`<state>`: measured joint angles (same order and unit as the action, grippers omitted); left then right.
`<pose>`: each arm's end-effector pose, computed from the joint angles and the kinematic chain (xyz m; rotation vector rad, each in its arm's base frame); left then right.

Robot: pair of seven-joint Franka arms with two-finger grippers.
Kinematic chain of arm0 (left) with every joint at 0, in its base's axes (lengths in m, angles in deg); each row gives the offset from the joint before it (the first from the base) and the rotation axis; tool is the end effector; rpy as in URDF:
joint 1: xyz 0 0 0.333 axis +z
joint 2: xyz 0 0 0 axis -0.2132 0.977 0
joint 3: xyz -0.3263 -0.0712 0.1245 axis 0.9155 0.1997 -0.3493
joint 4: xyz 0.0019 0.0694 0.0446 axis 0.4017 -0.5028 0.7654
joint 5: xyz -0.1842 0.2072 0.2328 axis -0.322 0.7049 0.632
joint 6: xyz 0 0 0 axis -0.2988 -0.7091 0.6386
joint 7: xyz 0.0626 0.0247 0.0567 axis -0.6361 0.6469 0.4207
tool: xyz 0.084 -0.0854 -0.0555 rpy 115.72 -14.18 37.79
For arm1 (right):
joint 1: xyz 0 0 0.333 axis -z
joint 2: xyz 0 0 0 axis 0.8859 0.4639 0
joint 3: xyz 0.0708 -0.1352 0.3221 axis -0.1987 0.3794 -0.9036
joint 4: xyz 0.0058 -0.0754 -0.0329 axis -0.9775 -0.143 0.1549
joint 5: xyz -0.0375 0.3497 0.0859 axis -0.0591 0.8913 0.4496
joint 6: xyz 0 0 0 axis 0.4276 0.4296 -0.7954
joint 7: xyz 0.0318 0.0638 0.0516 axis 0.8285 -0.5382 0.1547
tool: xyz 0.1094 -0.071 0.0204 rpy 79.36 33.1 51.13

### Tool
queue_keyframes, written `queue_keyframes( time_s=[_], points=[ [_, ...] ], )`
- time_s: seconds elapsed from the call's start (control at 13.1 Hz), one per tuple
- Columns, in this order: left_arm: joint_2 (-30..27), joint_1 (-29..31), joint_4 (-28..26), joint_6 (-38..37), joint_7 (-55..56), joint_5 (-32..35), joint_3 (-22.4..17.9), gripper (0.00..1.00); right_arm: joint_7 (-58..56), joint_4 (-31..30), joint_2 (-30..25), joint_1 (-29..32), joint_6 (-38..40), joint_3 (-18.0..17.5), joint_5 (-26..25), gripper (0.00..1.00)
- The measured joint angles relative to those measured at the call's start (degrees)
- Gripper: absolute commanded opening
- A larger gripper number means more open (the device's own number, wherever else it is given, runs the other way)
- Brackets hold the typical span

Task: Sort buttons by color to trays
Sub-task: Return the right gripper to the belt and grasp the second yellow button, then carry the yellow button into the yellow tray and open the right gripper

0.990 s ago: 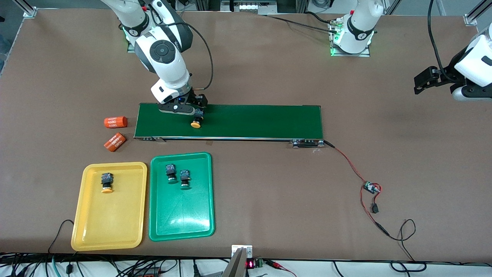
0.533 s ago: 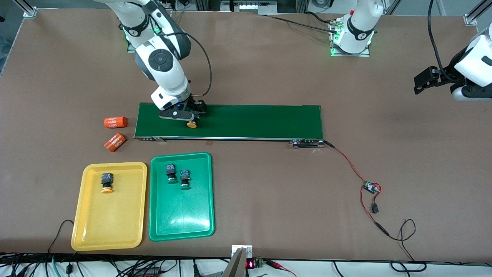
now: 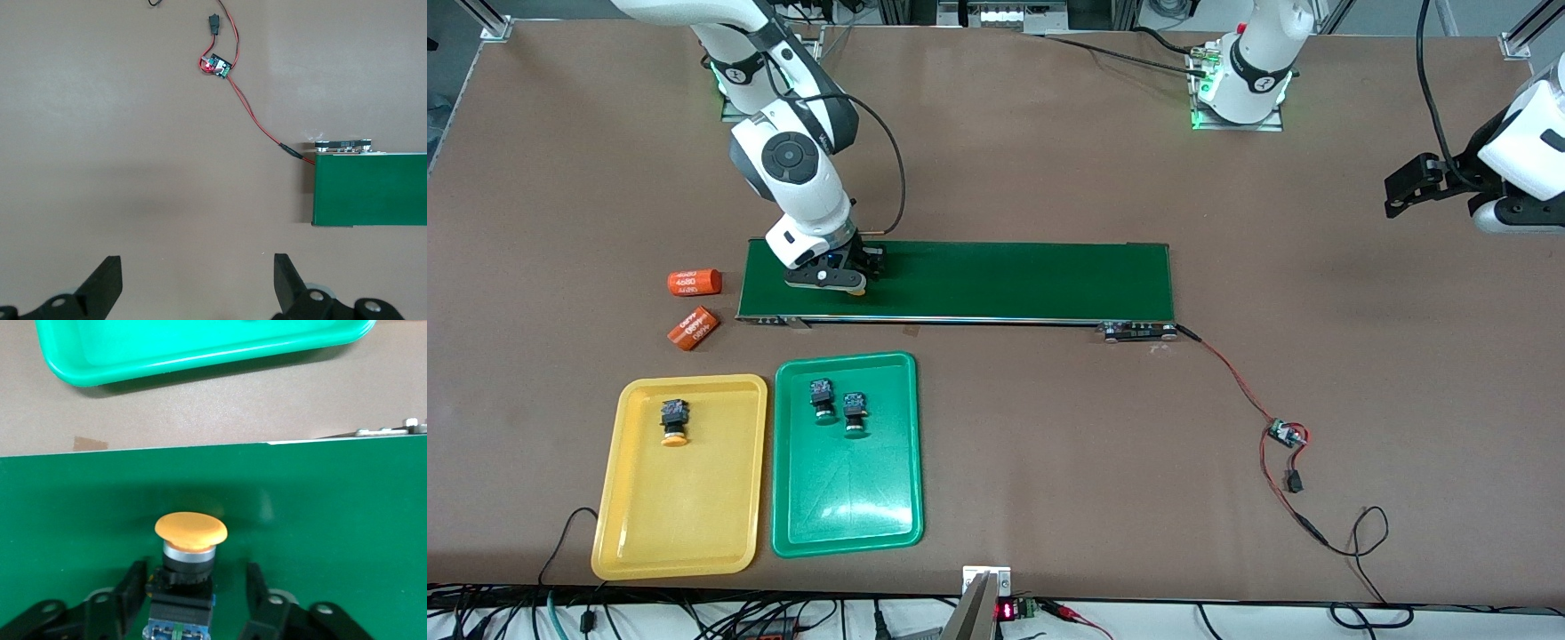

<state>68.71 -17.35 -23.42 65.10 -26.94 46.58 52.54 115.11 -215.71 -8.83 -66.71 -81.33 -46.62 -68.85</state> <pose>0.5104 -0.0176 0.6328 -3.0845 0.0027 0.0871 0.4663 0.2611 0.2879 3.1155 -0.0952 0.0569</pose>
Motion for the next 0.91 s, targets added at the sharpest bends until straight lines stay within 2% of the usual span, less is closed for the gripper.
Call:
queue_keyframes(
  time_s=[0.15,0.46,0.76,0.91],
  points=[
    [0.0,0.0,0.0,0.0,0.0,0.0,0.0,1.0,-0.09,0.03,0.14,0.01,0.0,0.2,-0.02,0.27],
    [0.0,0.0,0.0,0.0,0.0,0.0,0.0,1.0,-1.26,2.31,-0.13,0.08,0.57,1.56,-0.16,0.25],
    [-0.01,0.0,0.0,0.0,0.0,0.0,0.0,1.0,-7.45,13.1,-2.2,1.17,9.75,3.08,-0.22,0.25],
    [-0.01,0.0,0.0,0.0,0.0,0.0,0.0,1.0,-12.67,18.45,-2.57,2.06,12.11,4.95,-0.22,0.25]
  ],
)
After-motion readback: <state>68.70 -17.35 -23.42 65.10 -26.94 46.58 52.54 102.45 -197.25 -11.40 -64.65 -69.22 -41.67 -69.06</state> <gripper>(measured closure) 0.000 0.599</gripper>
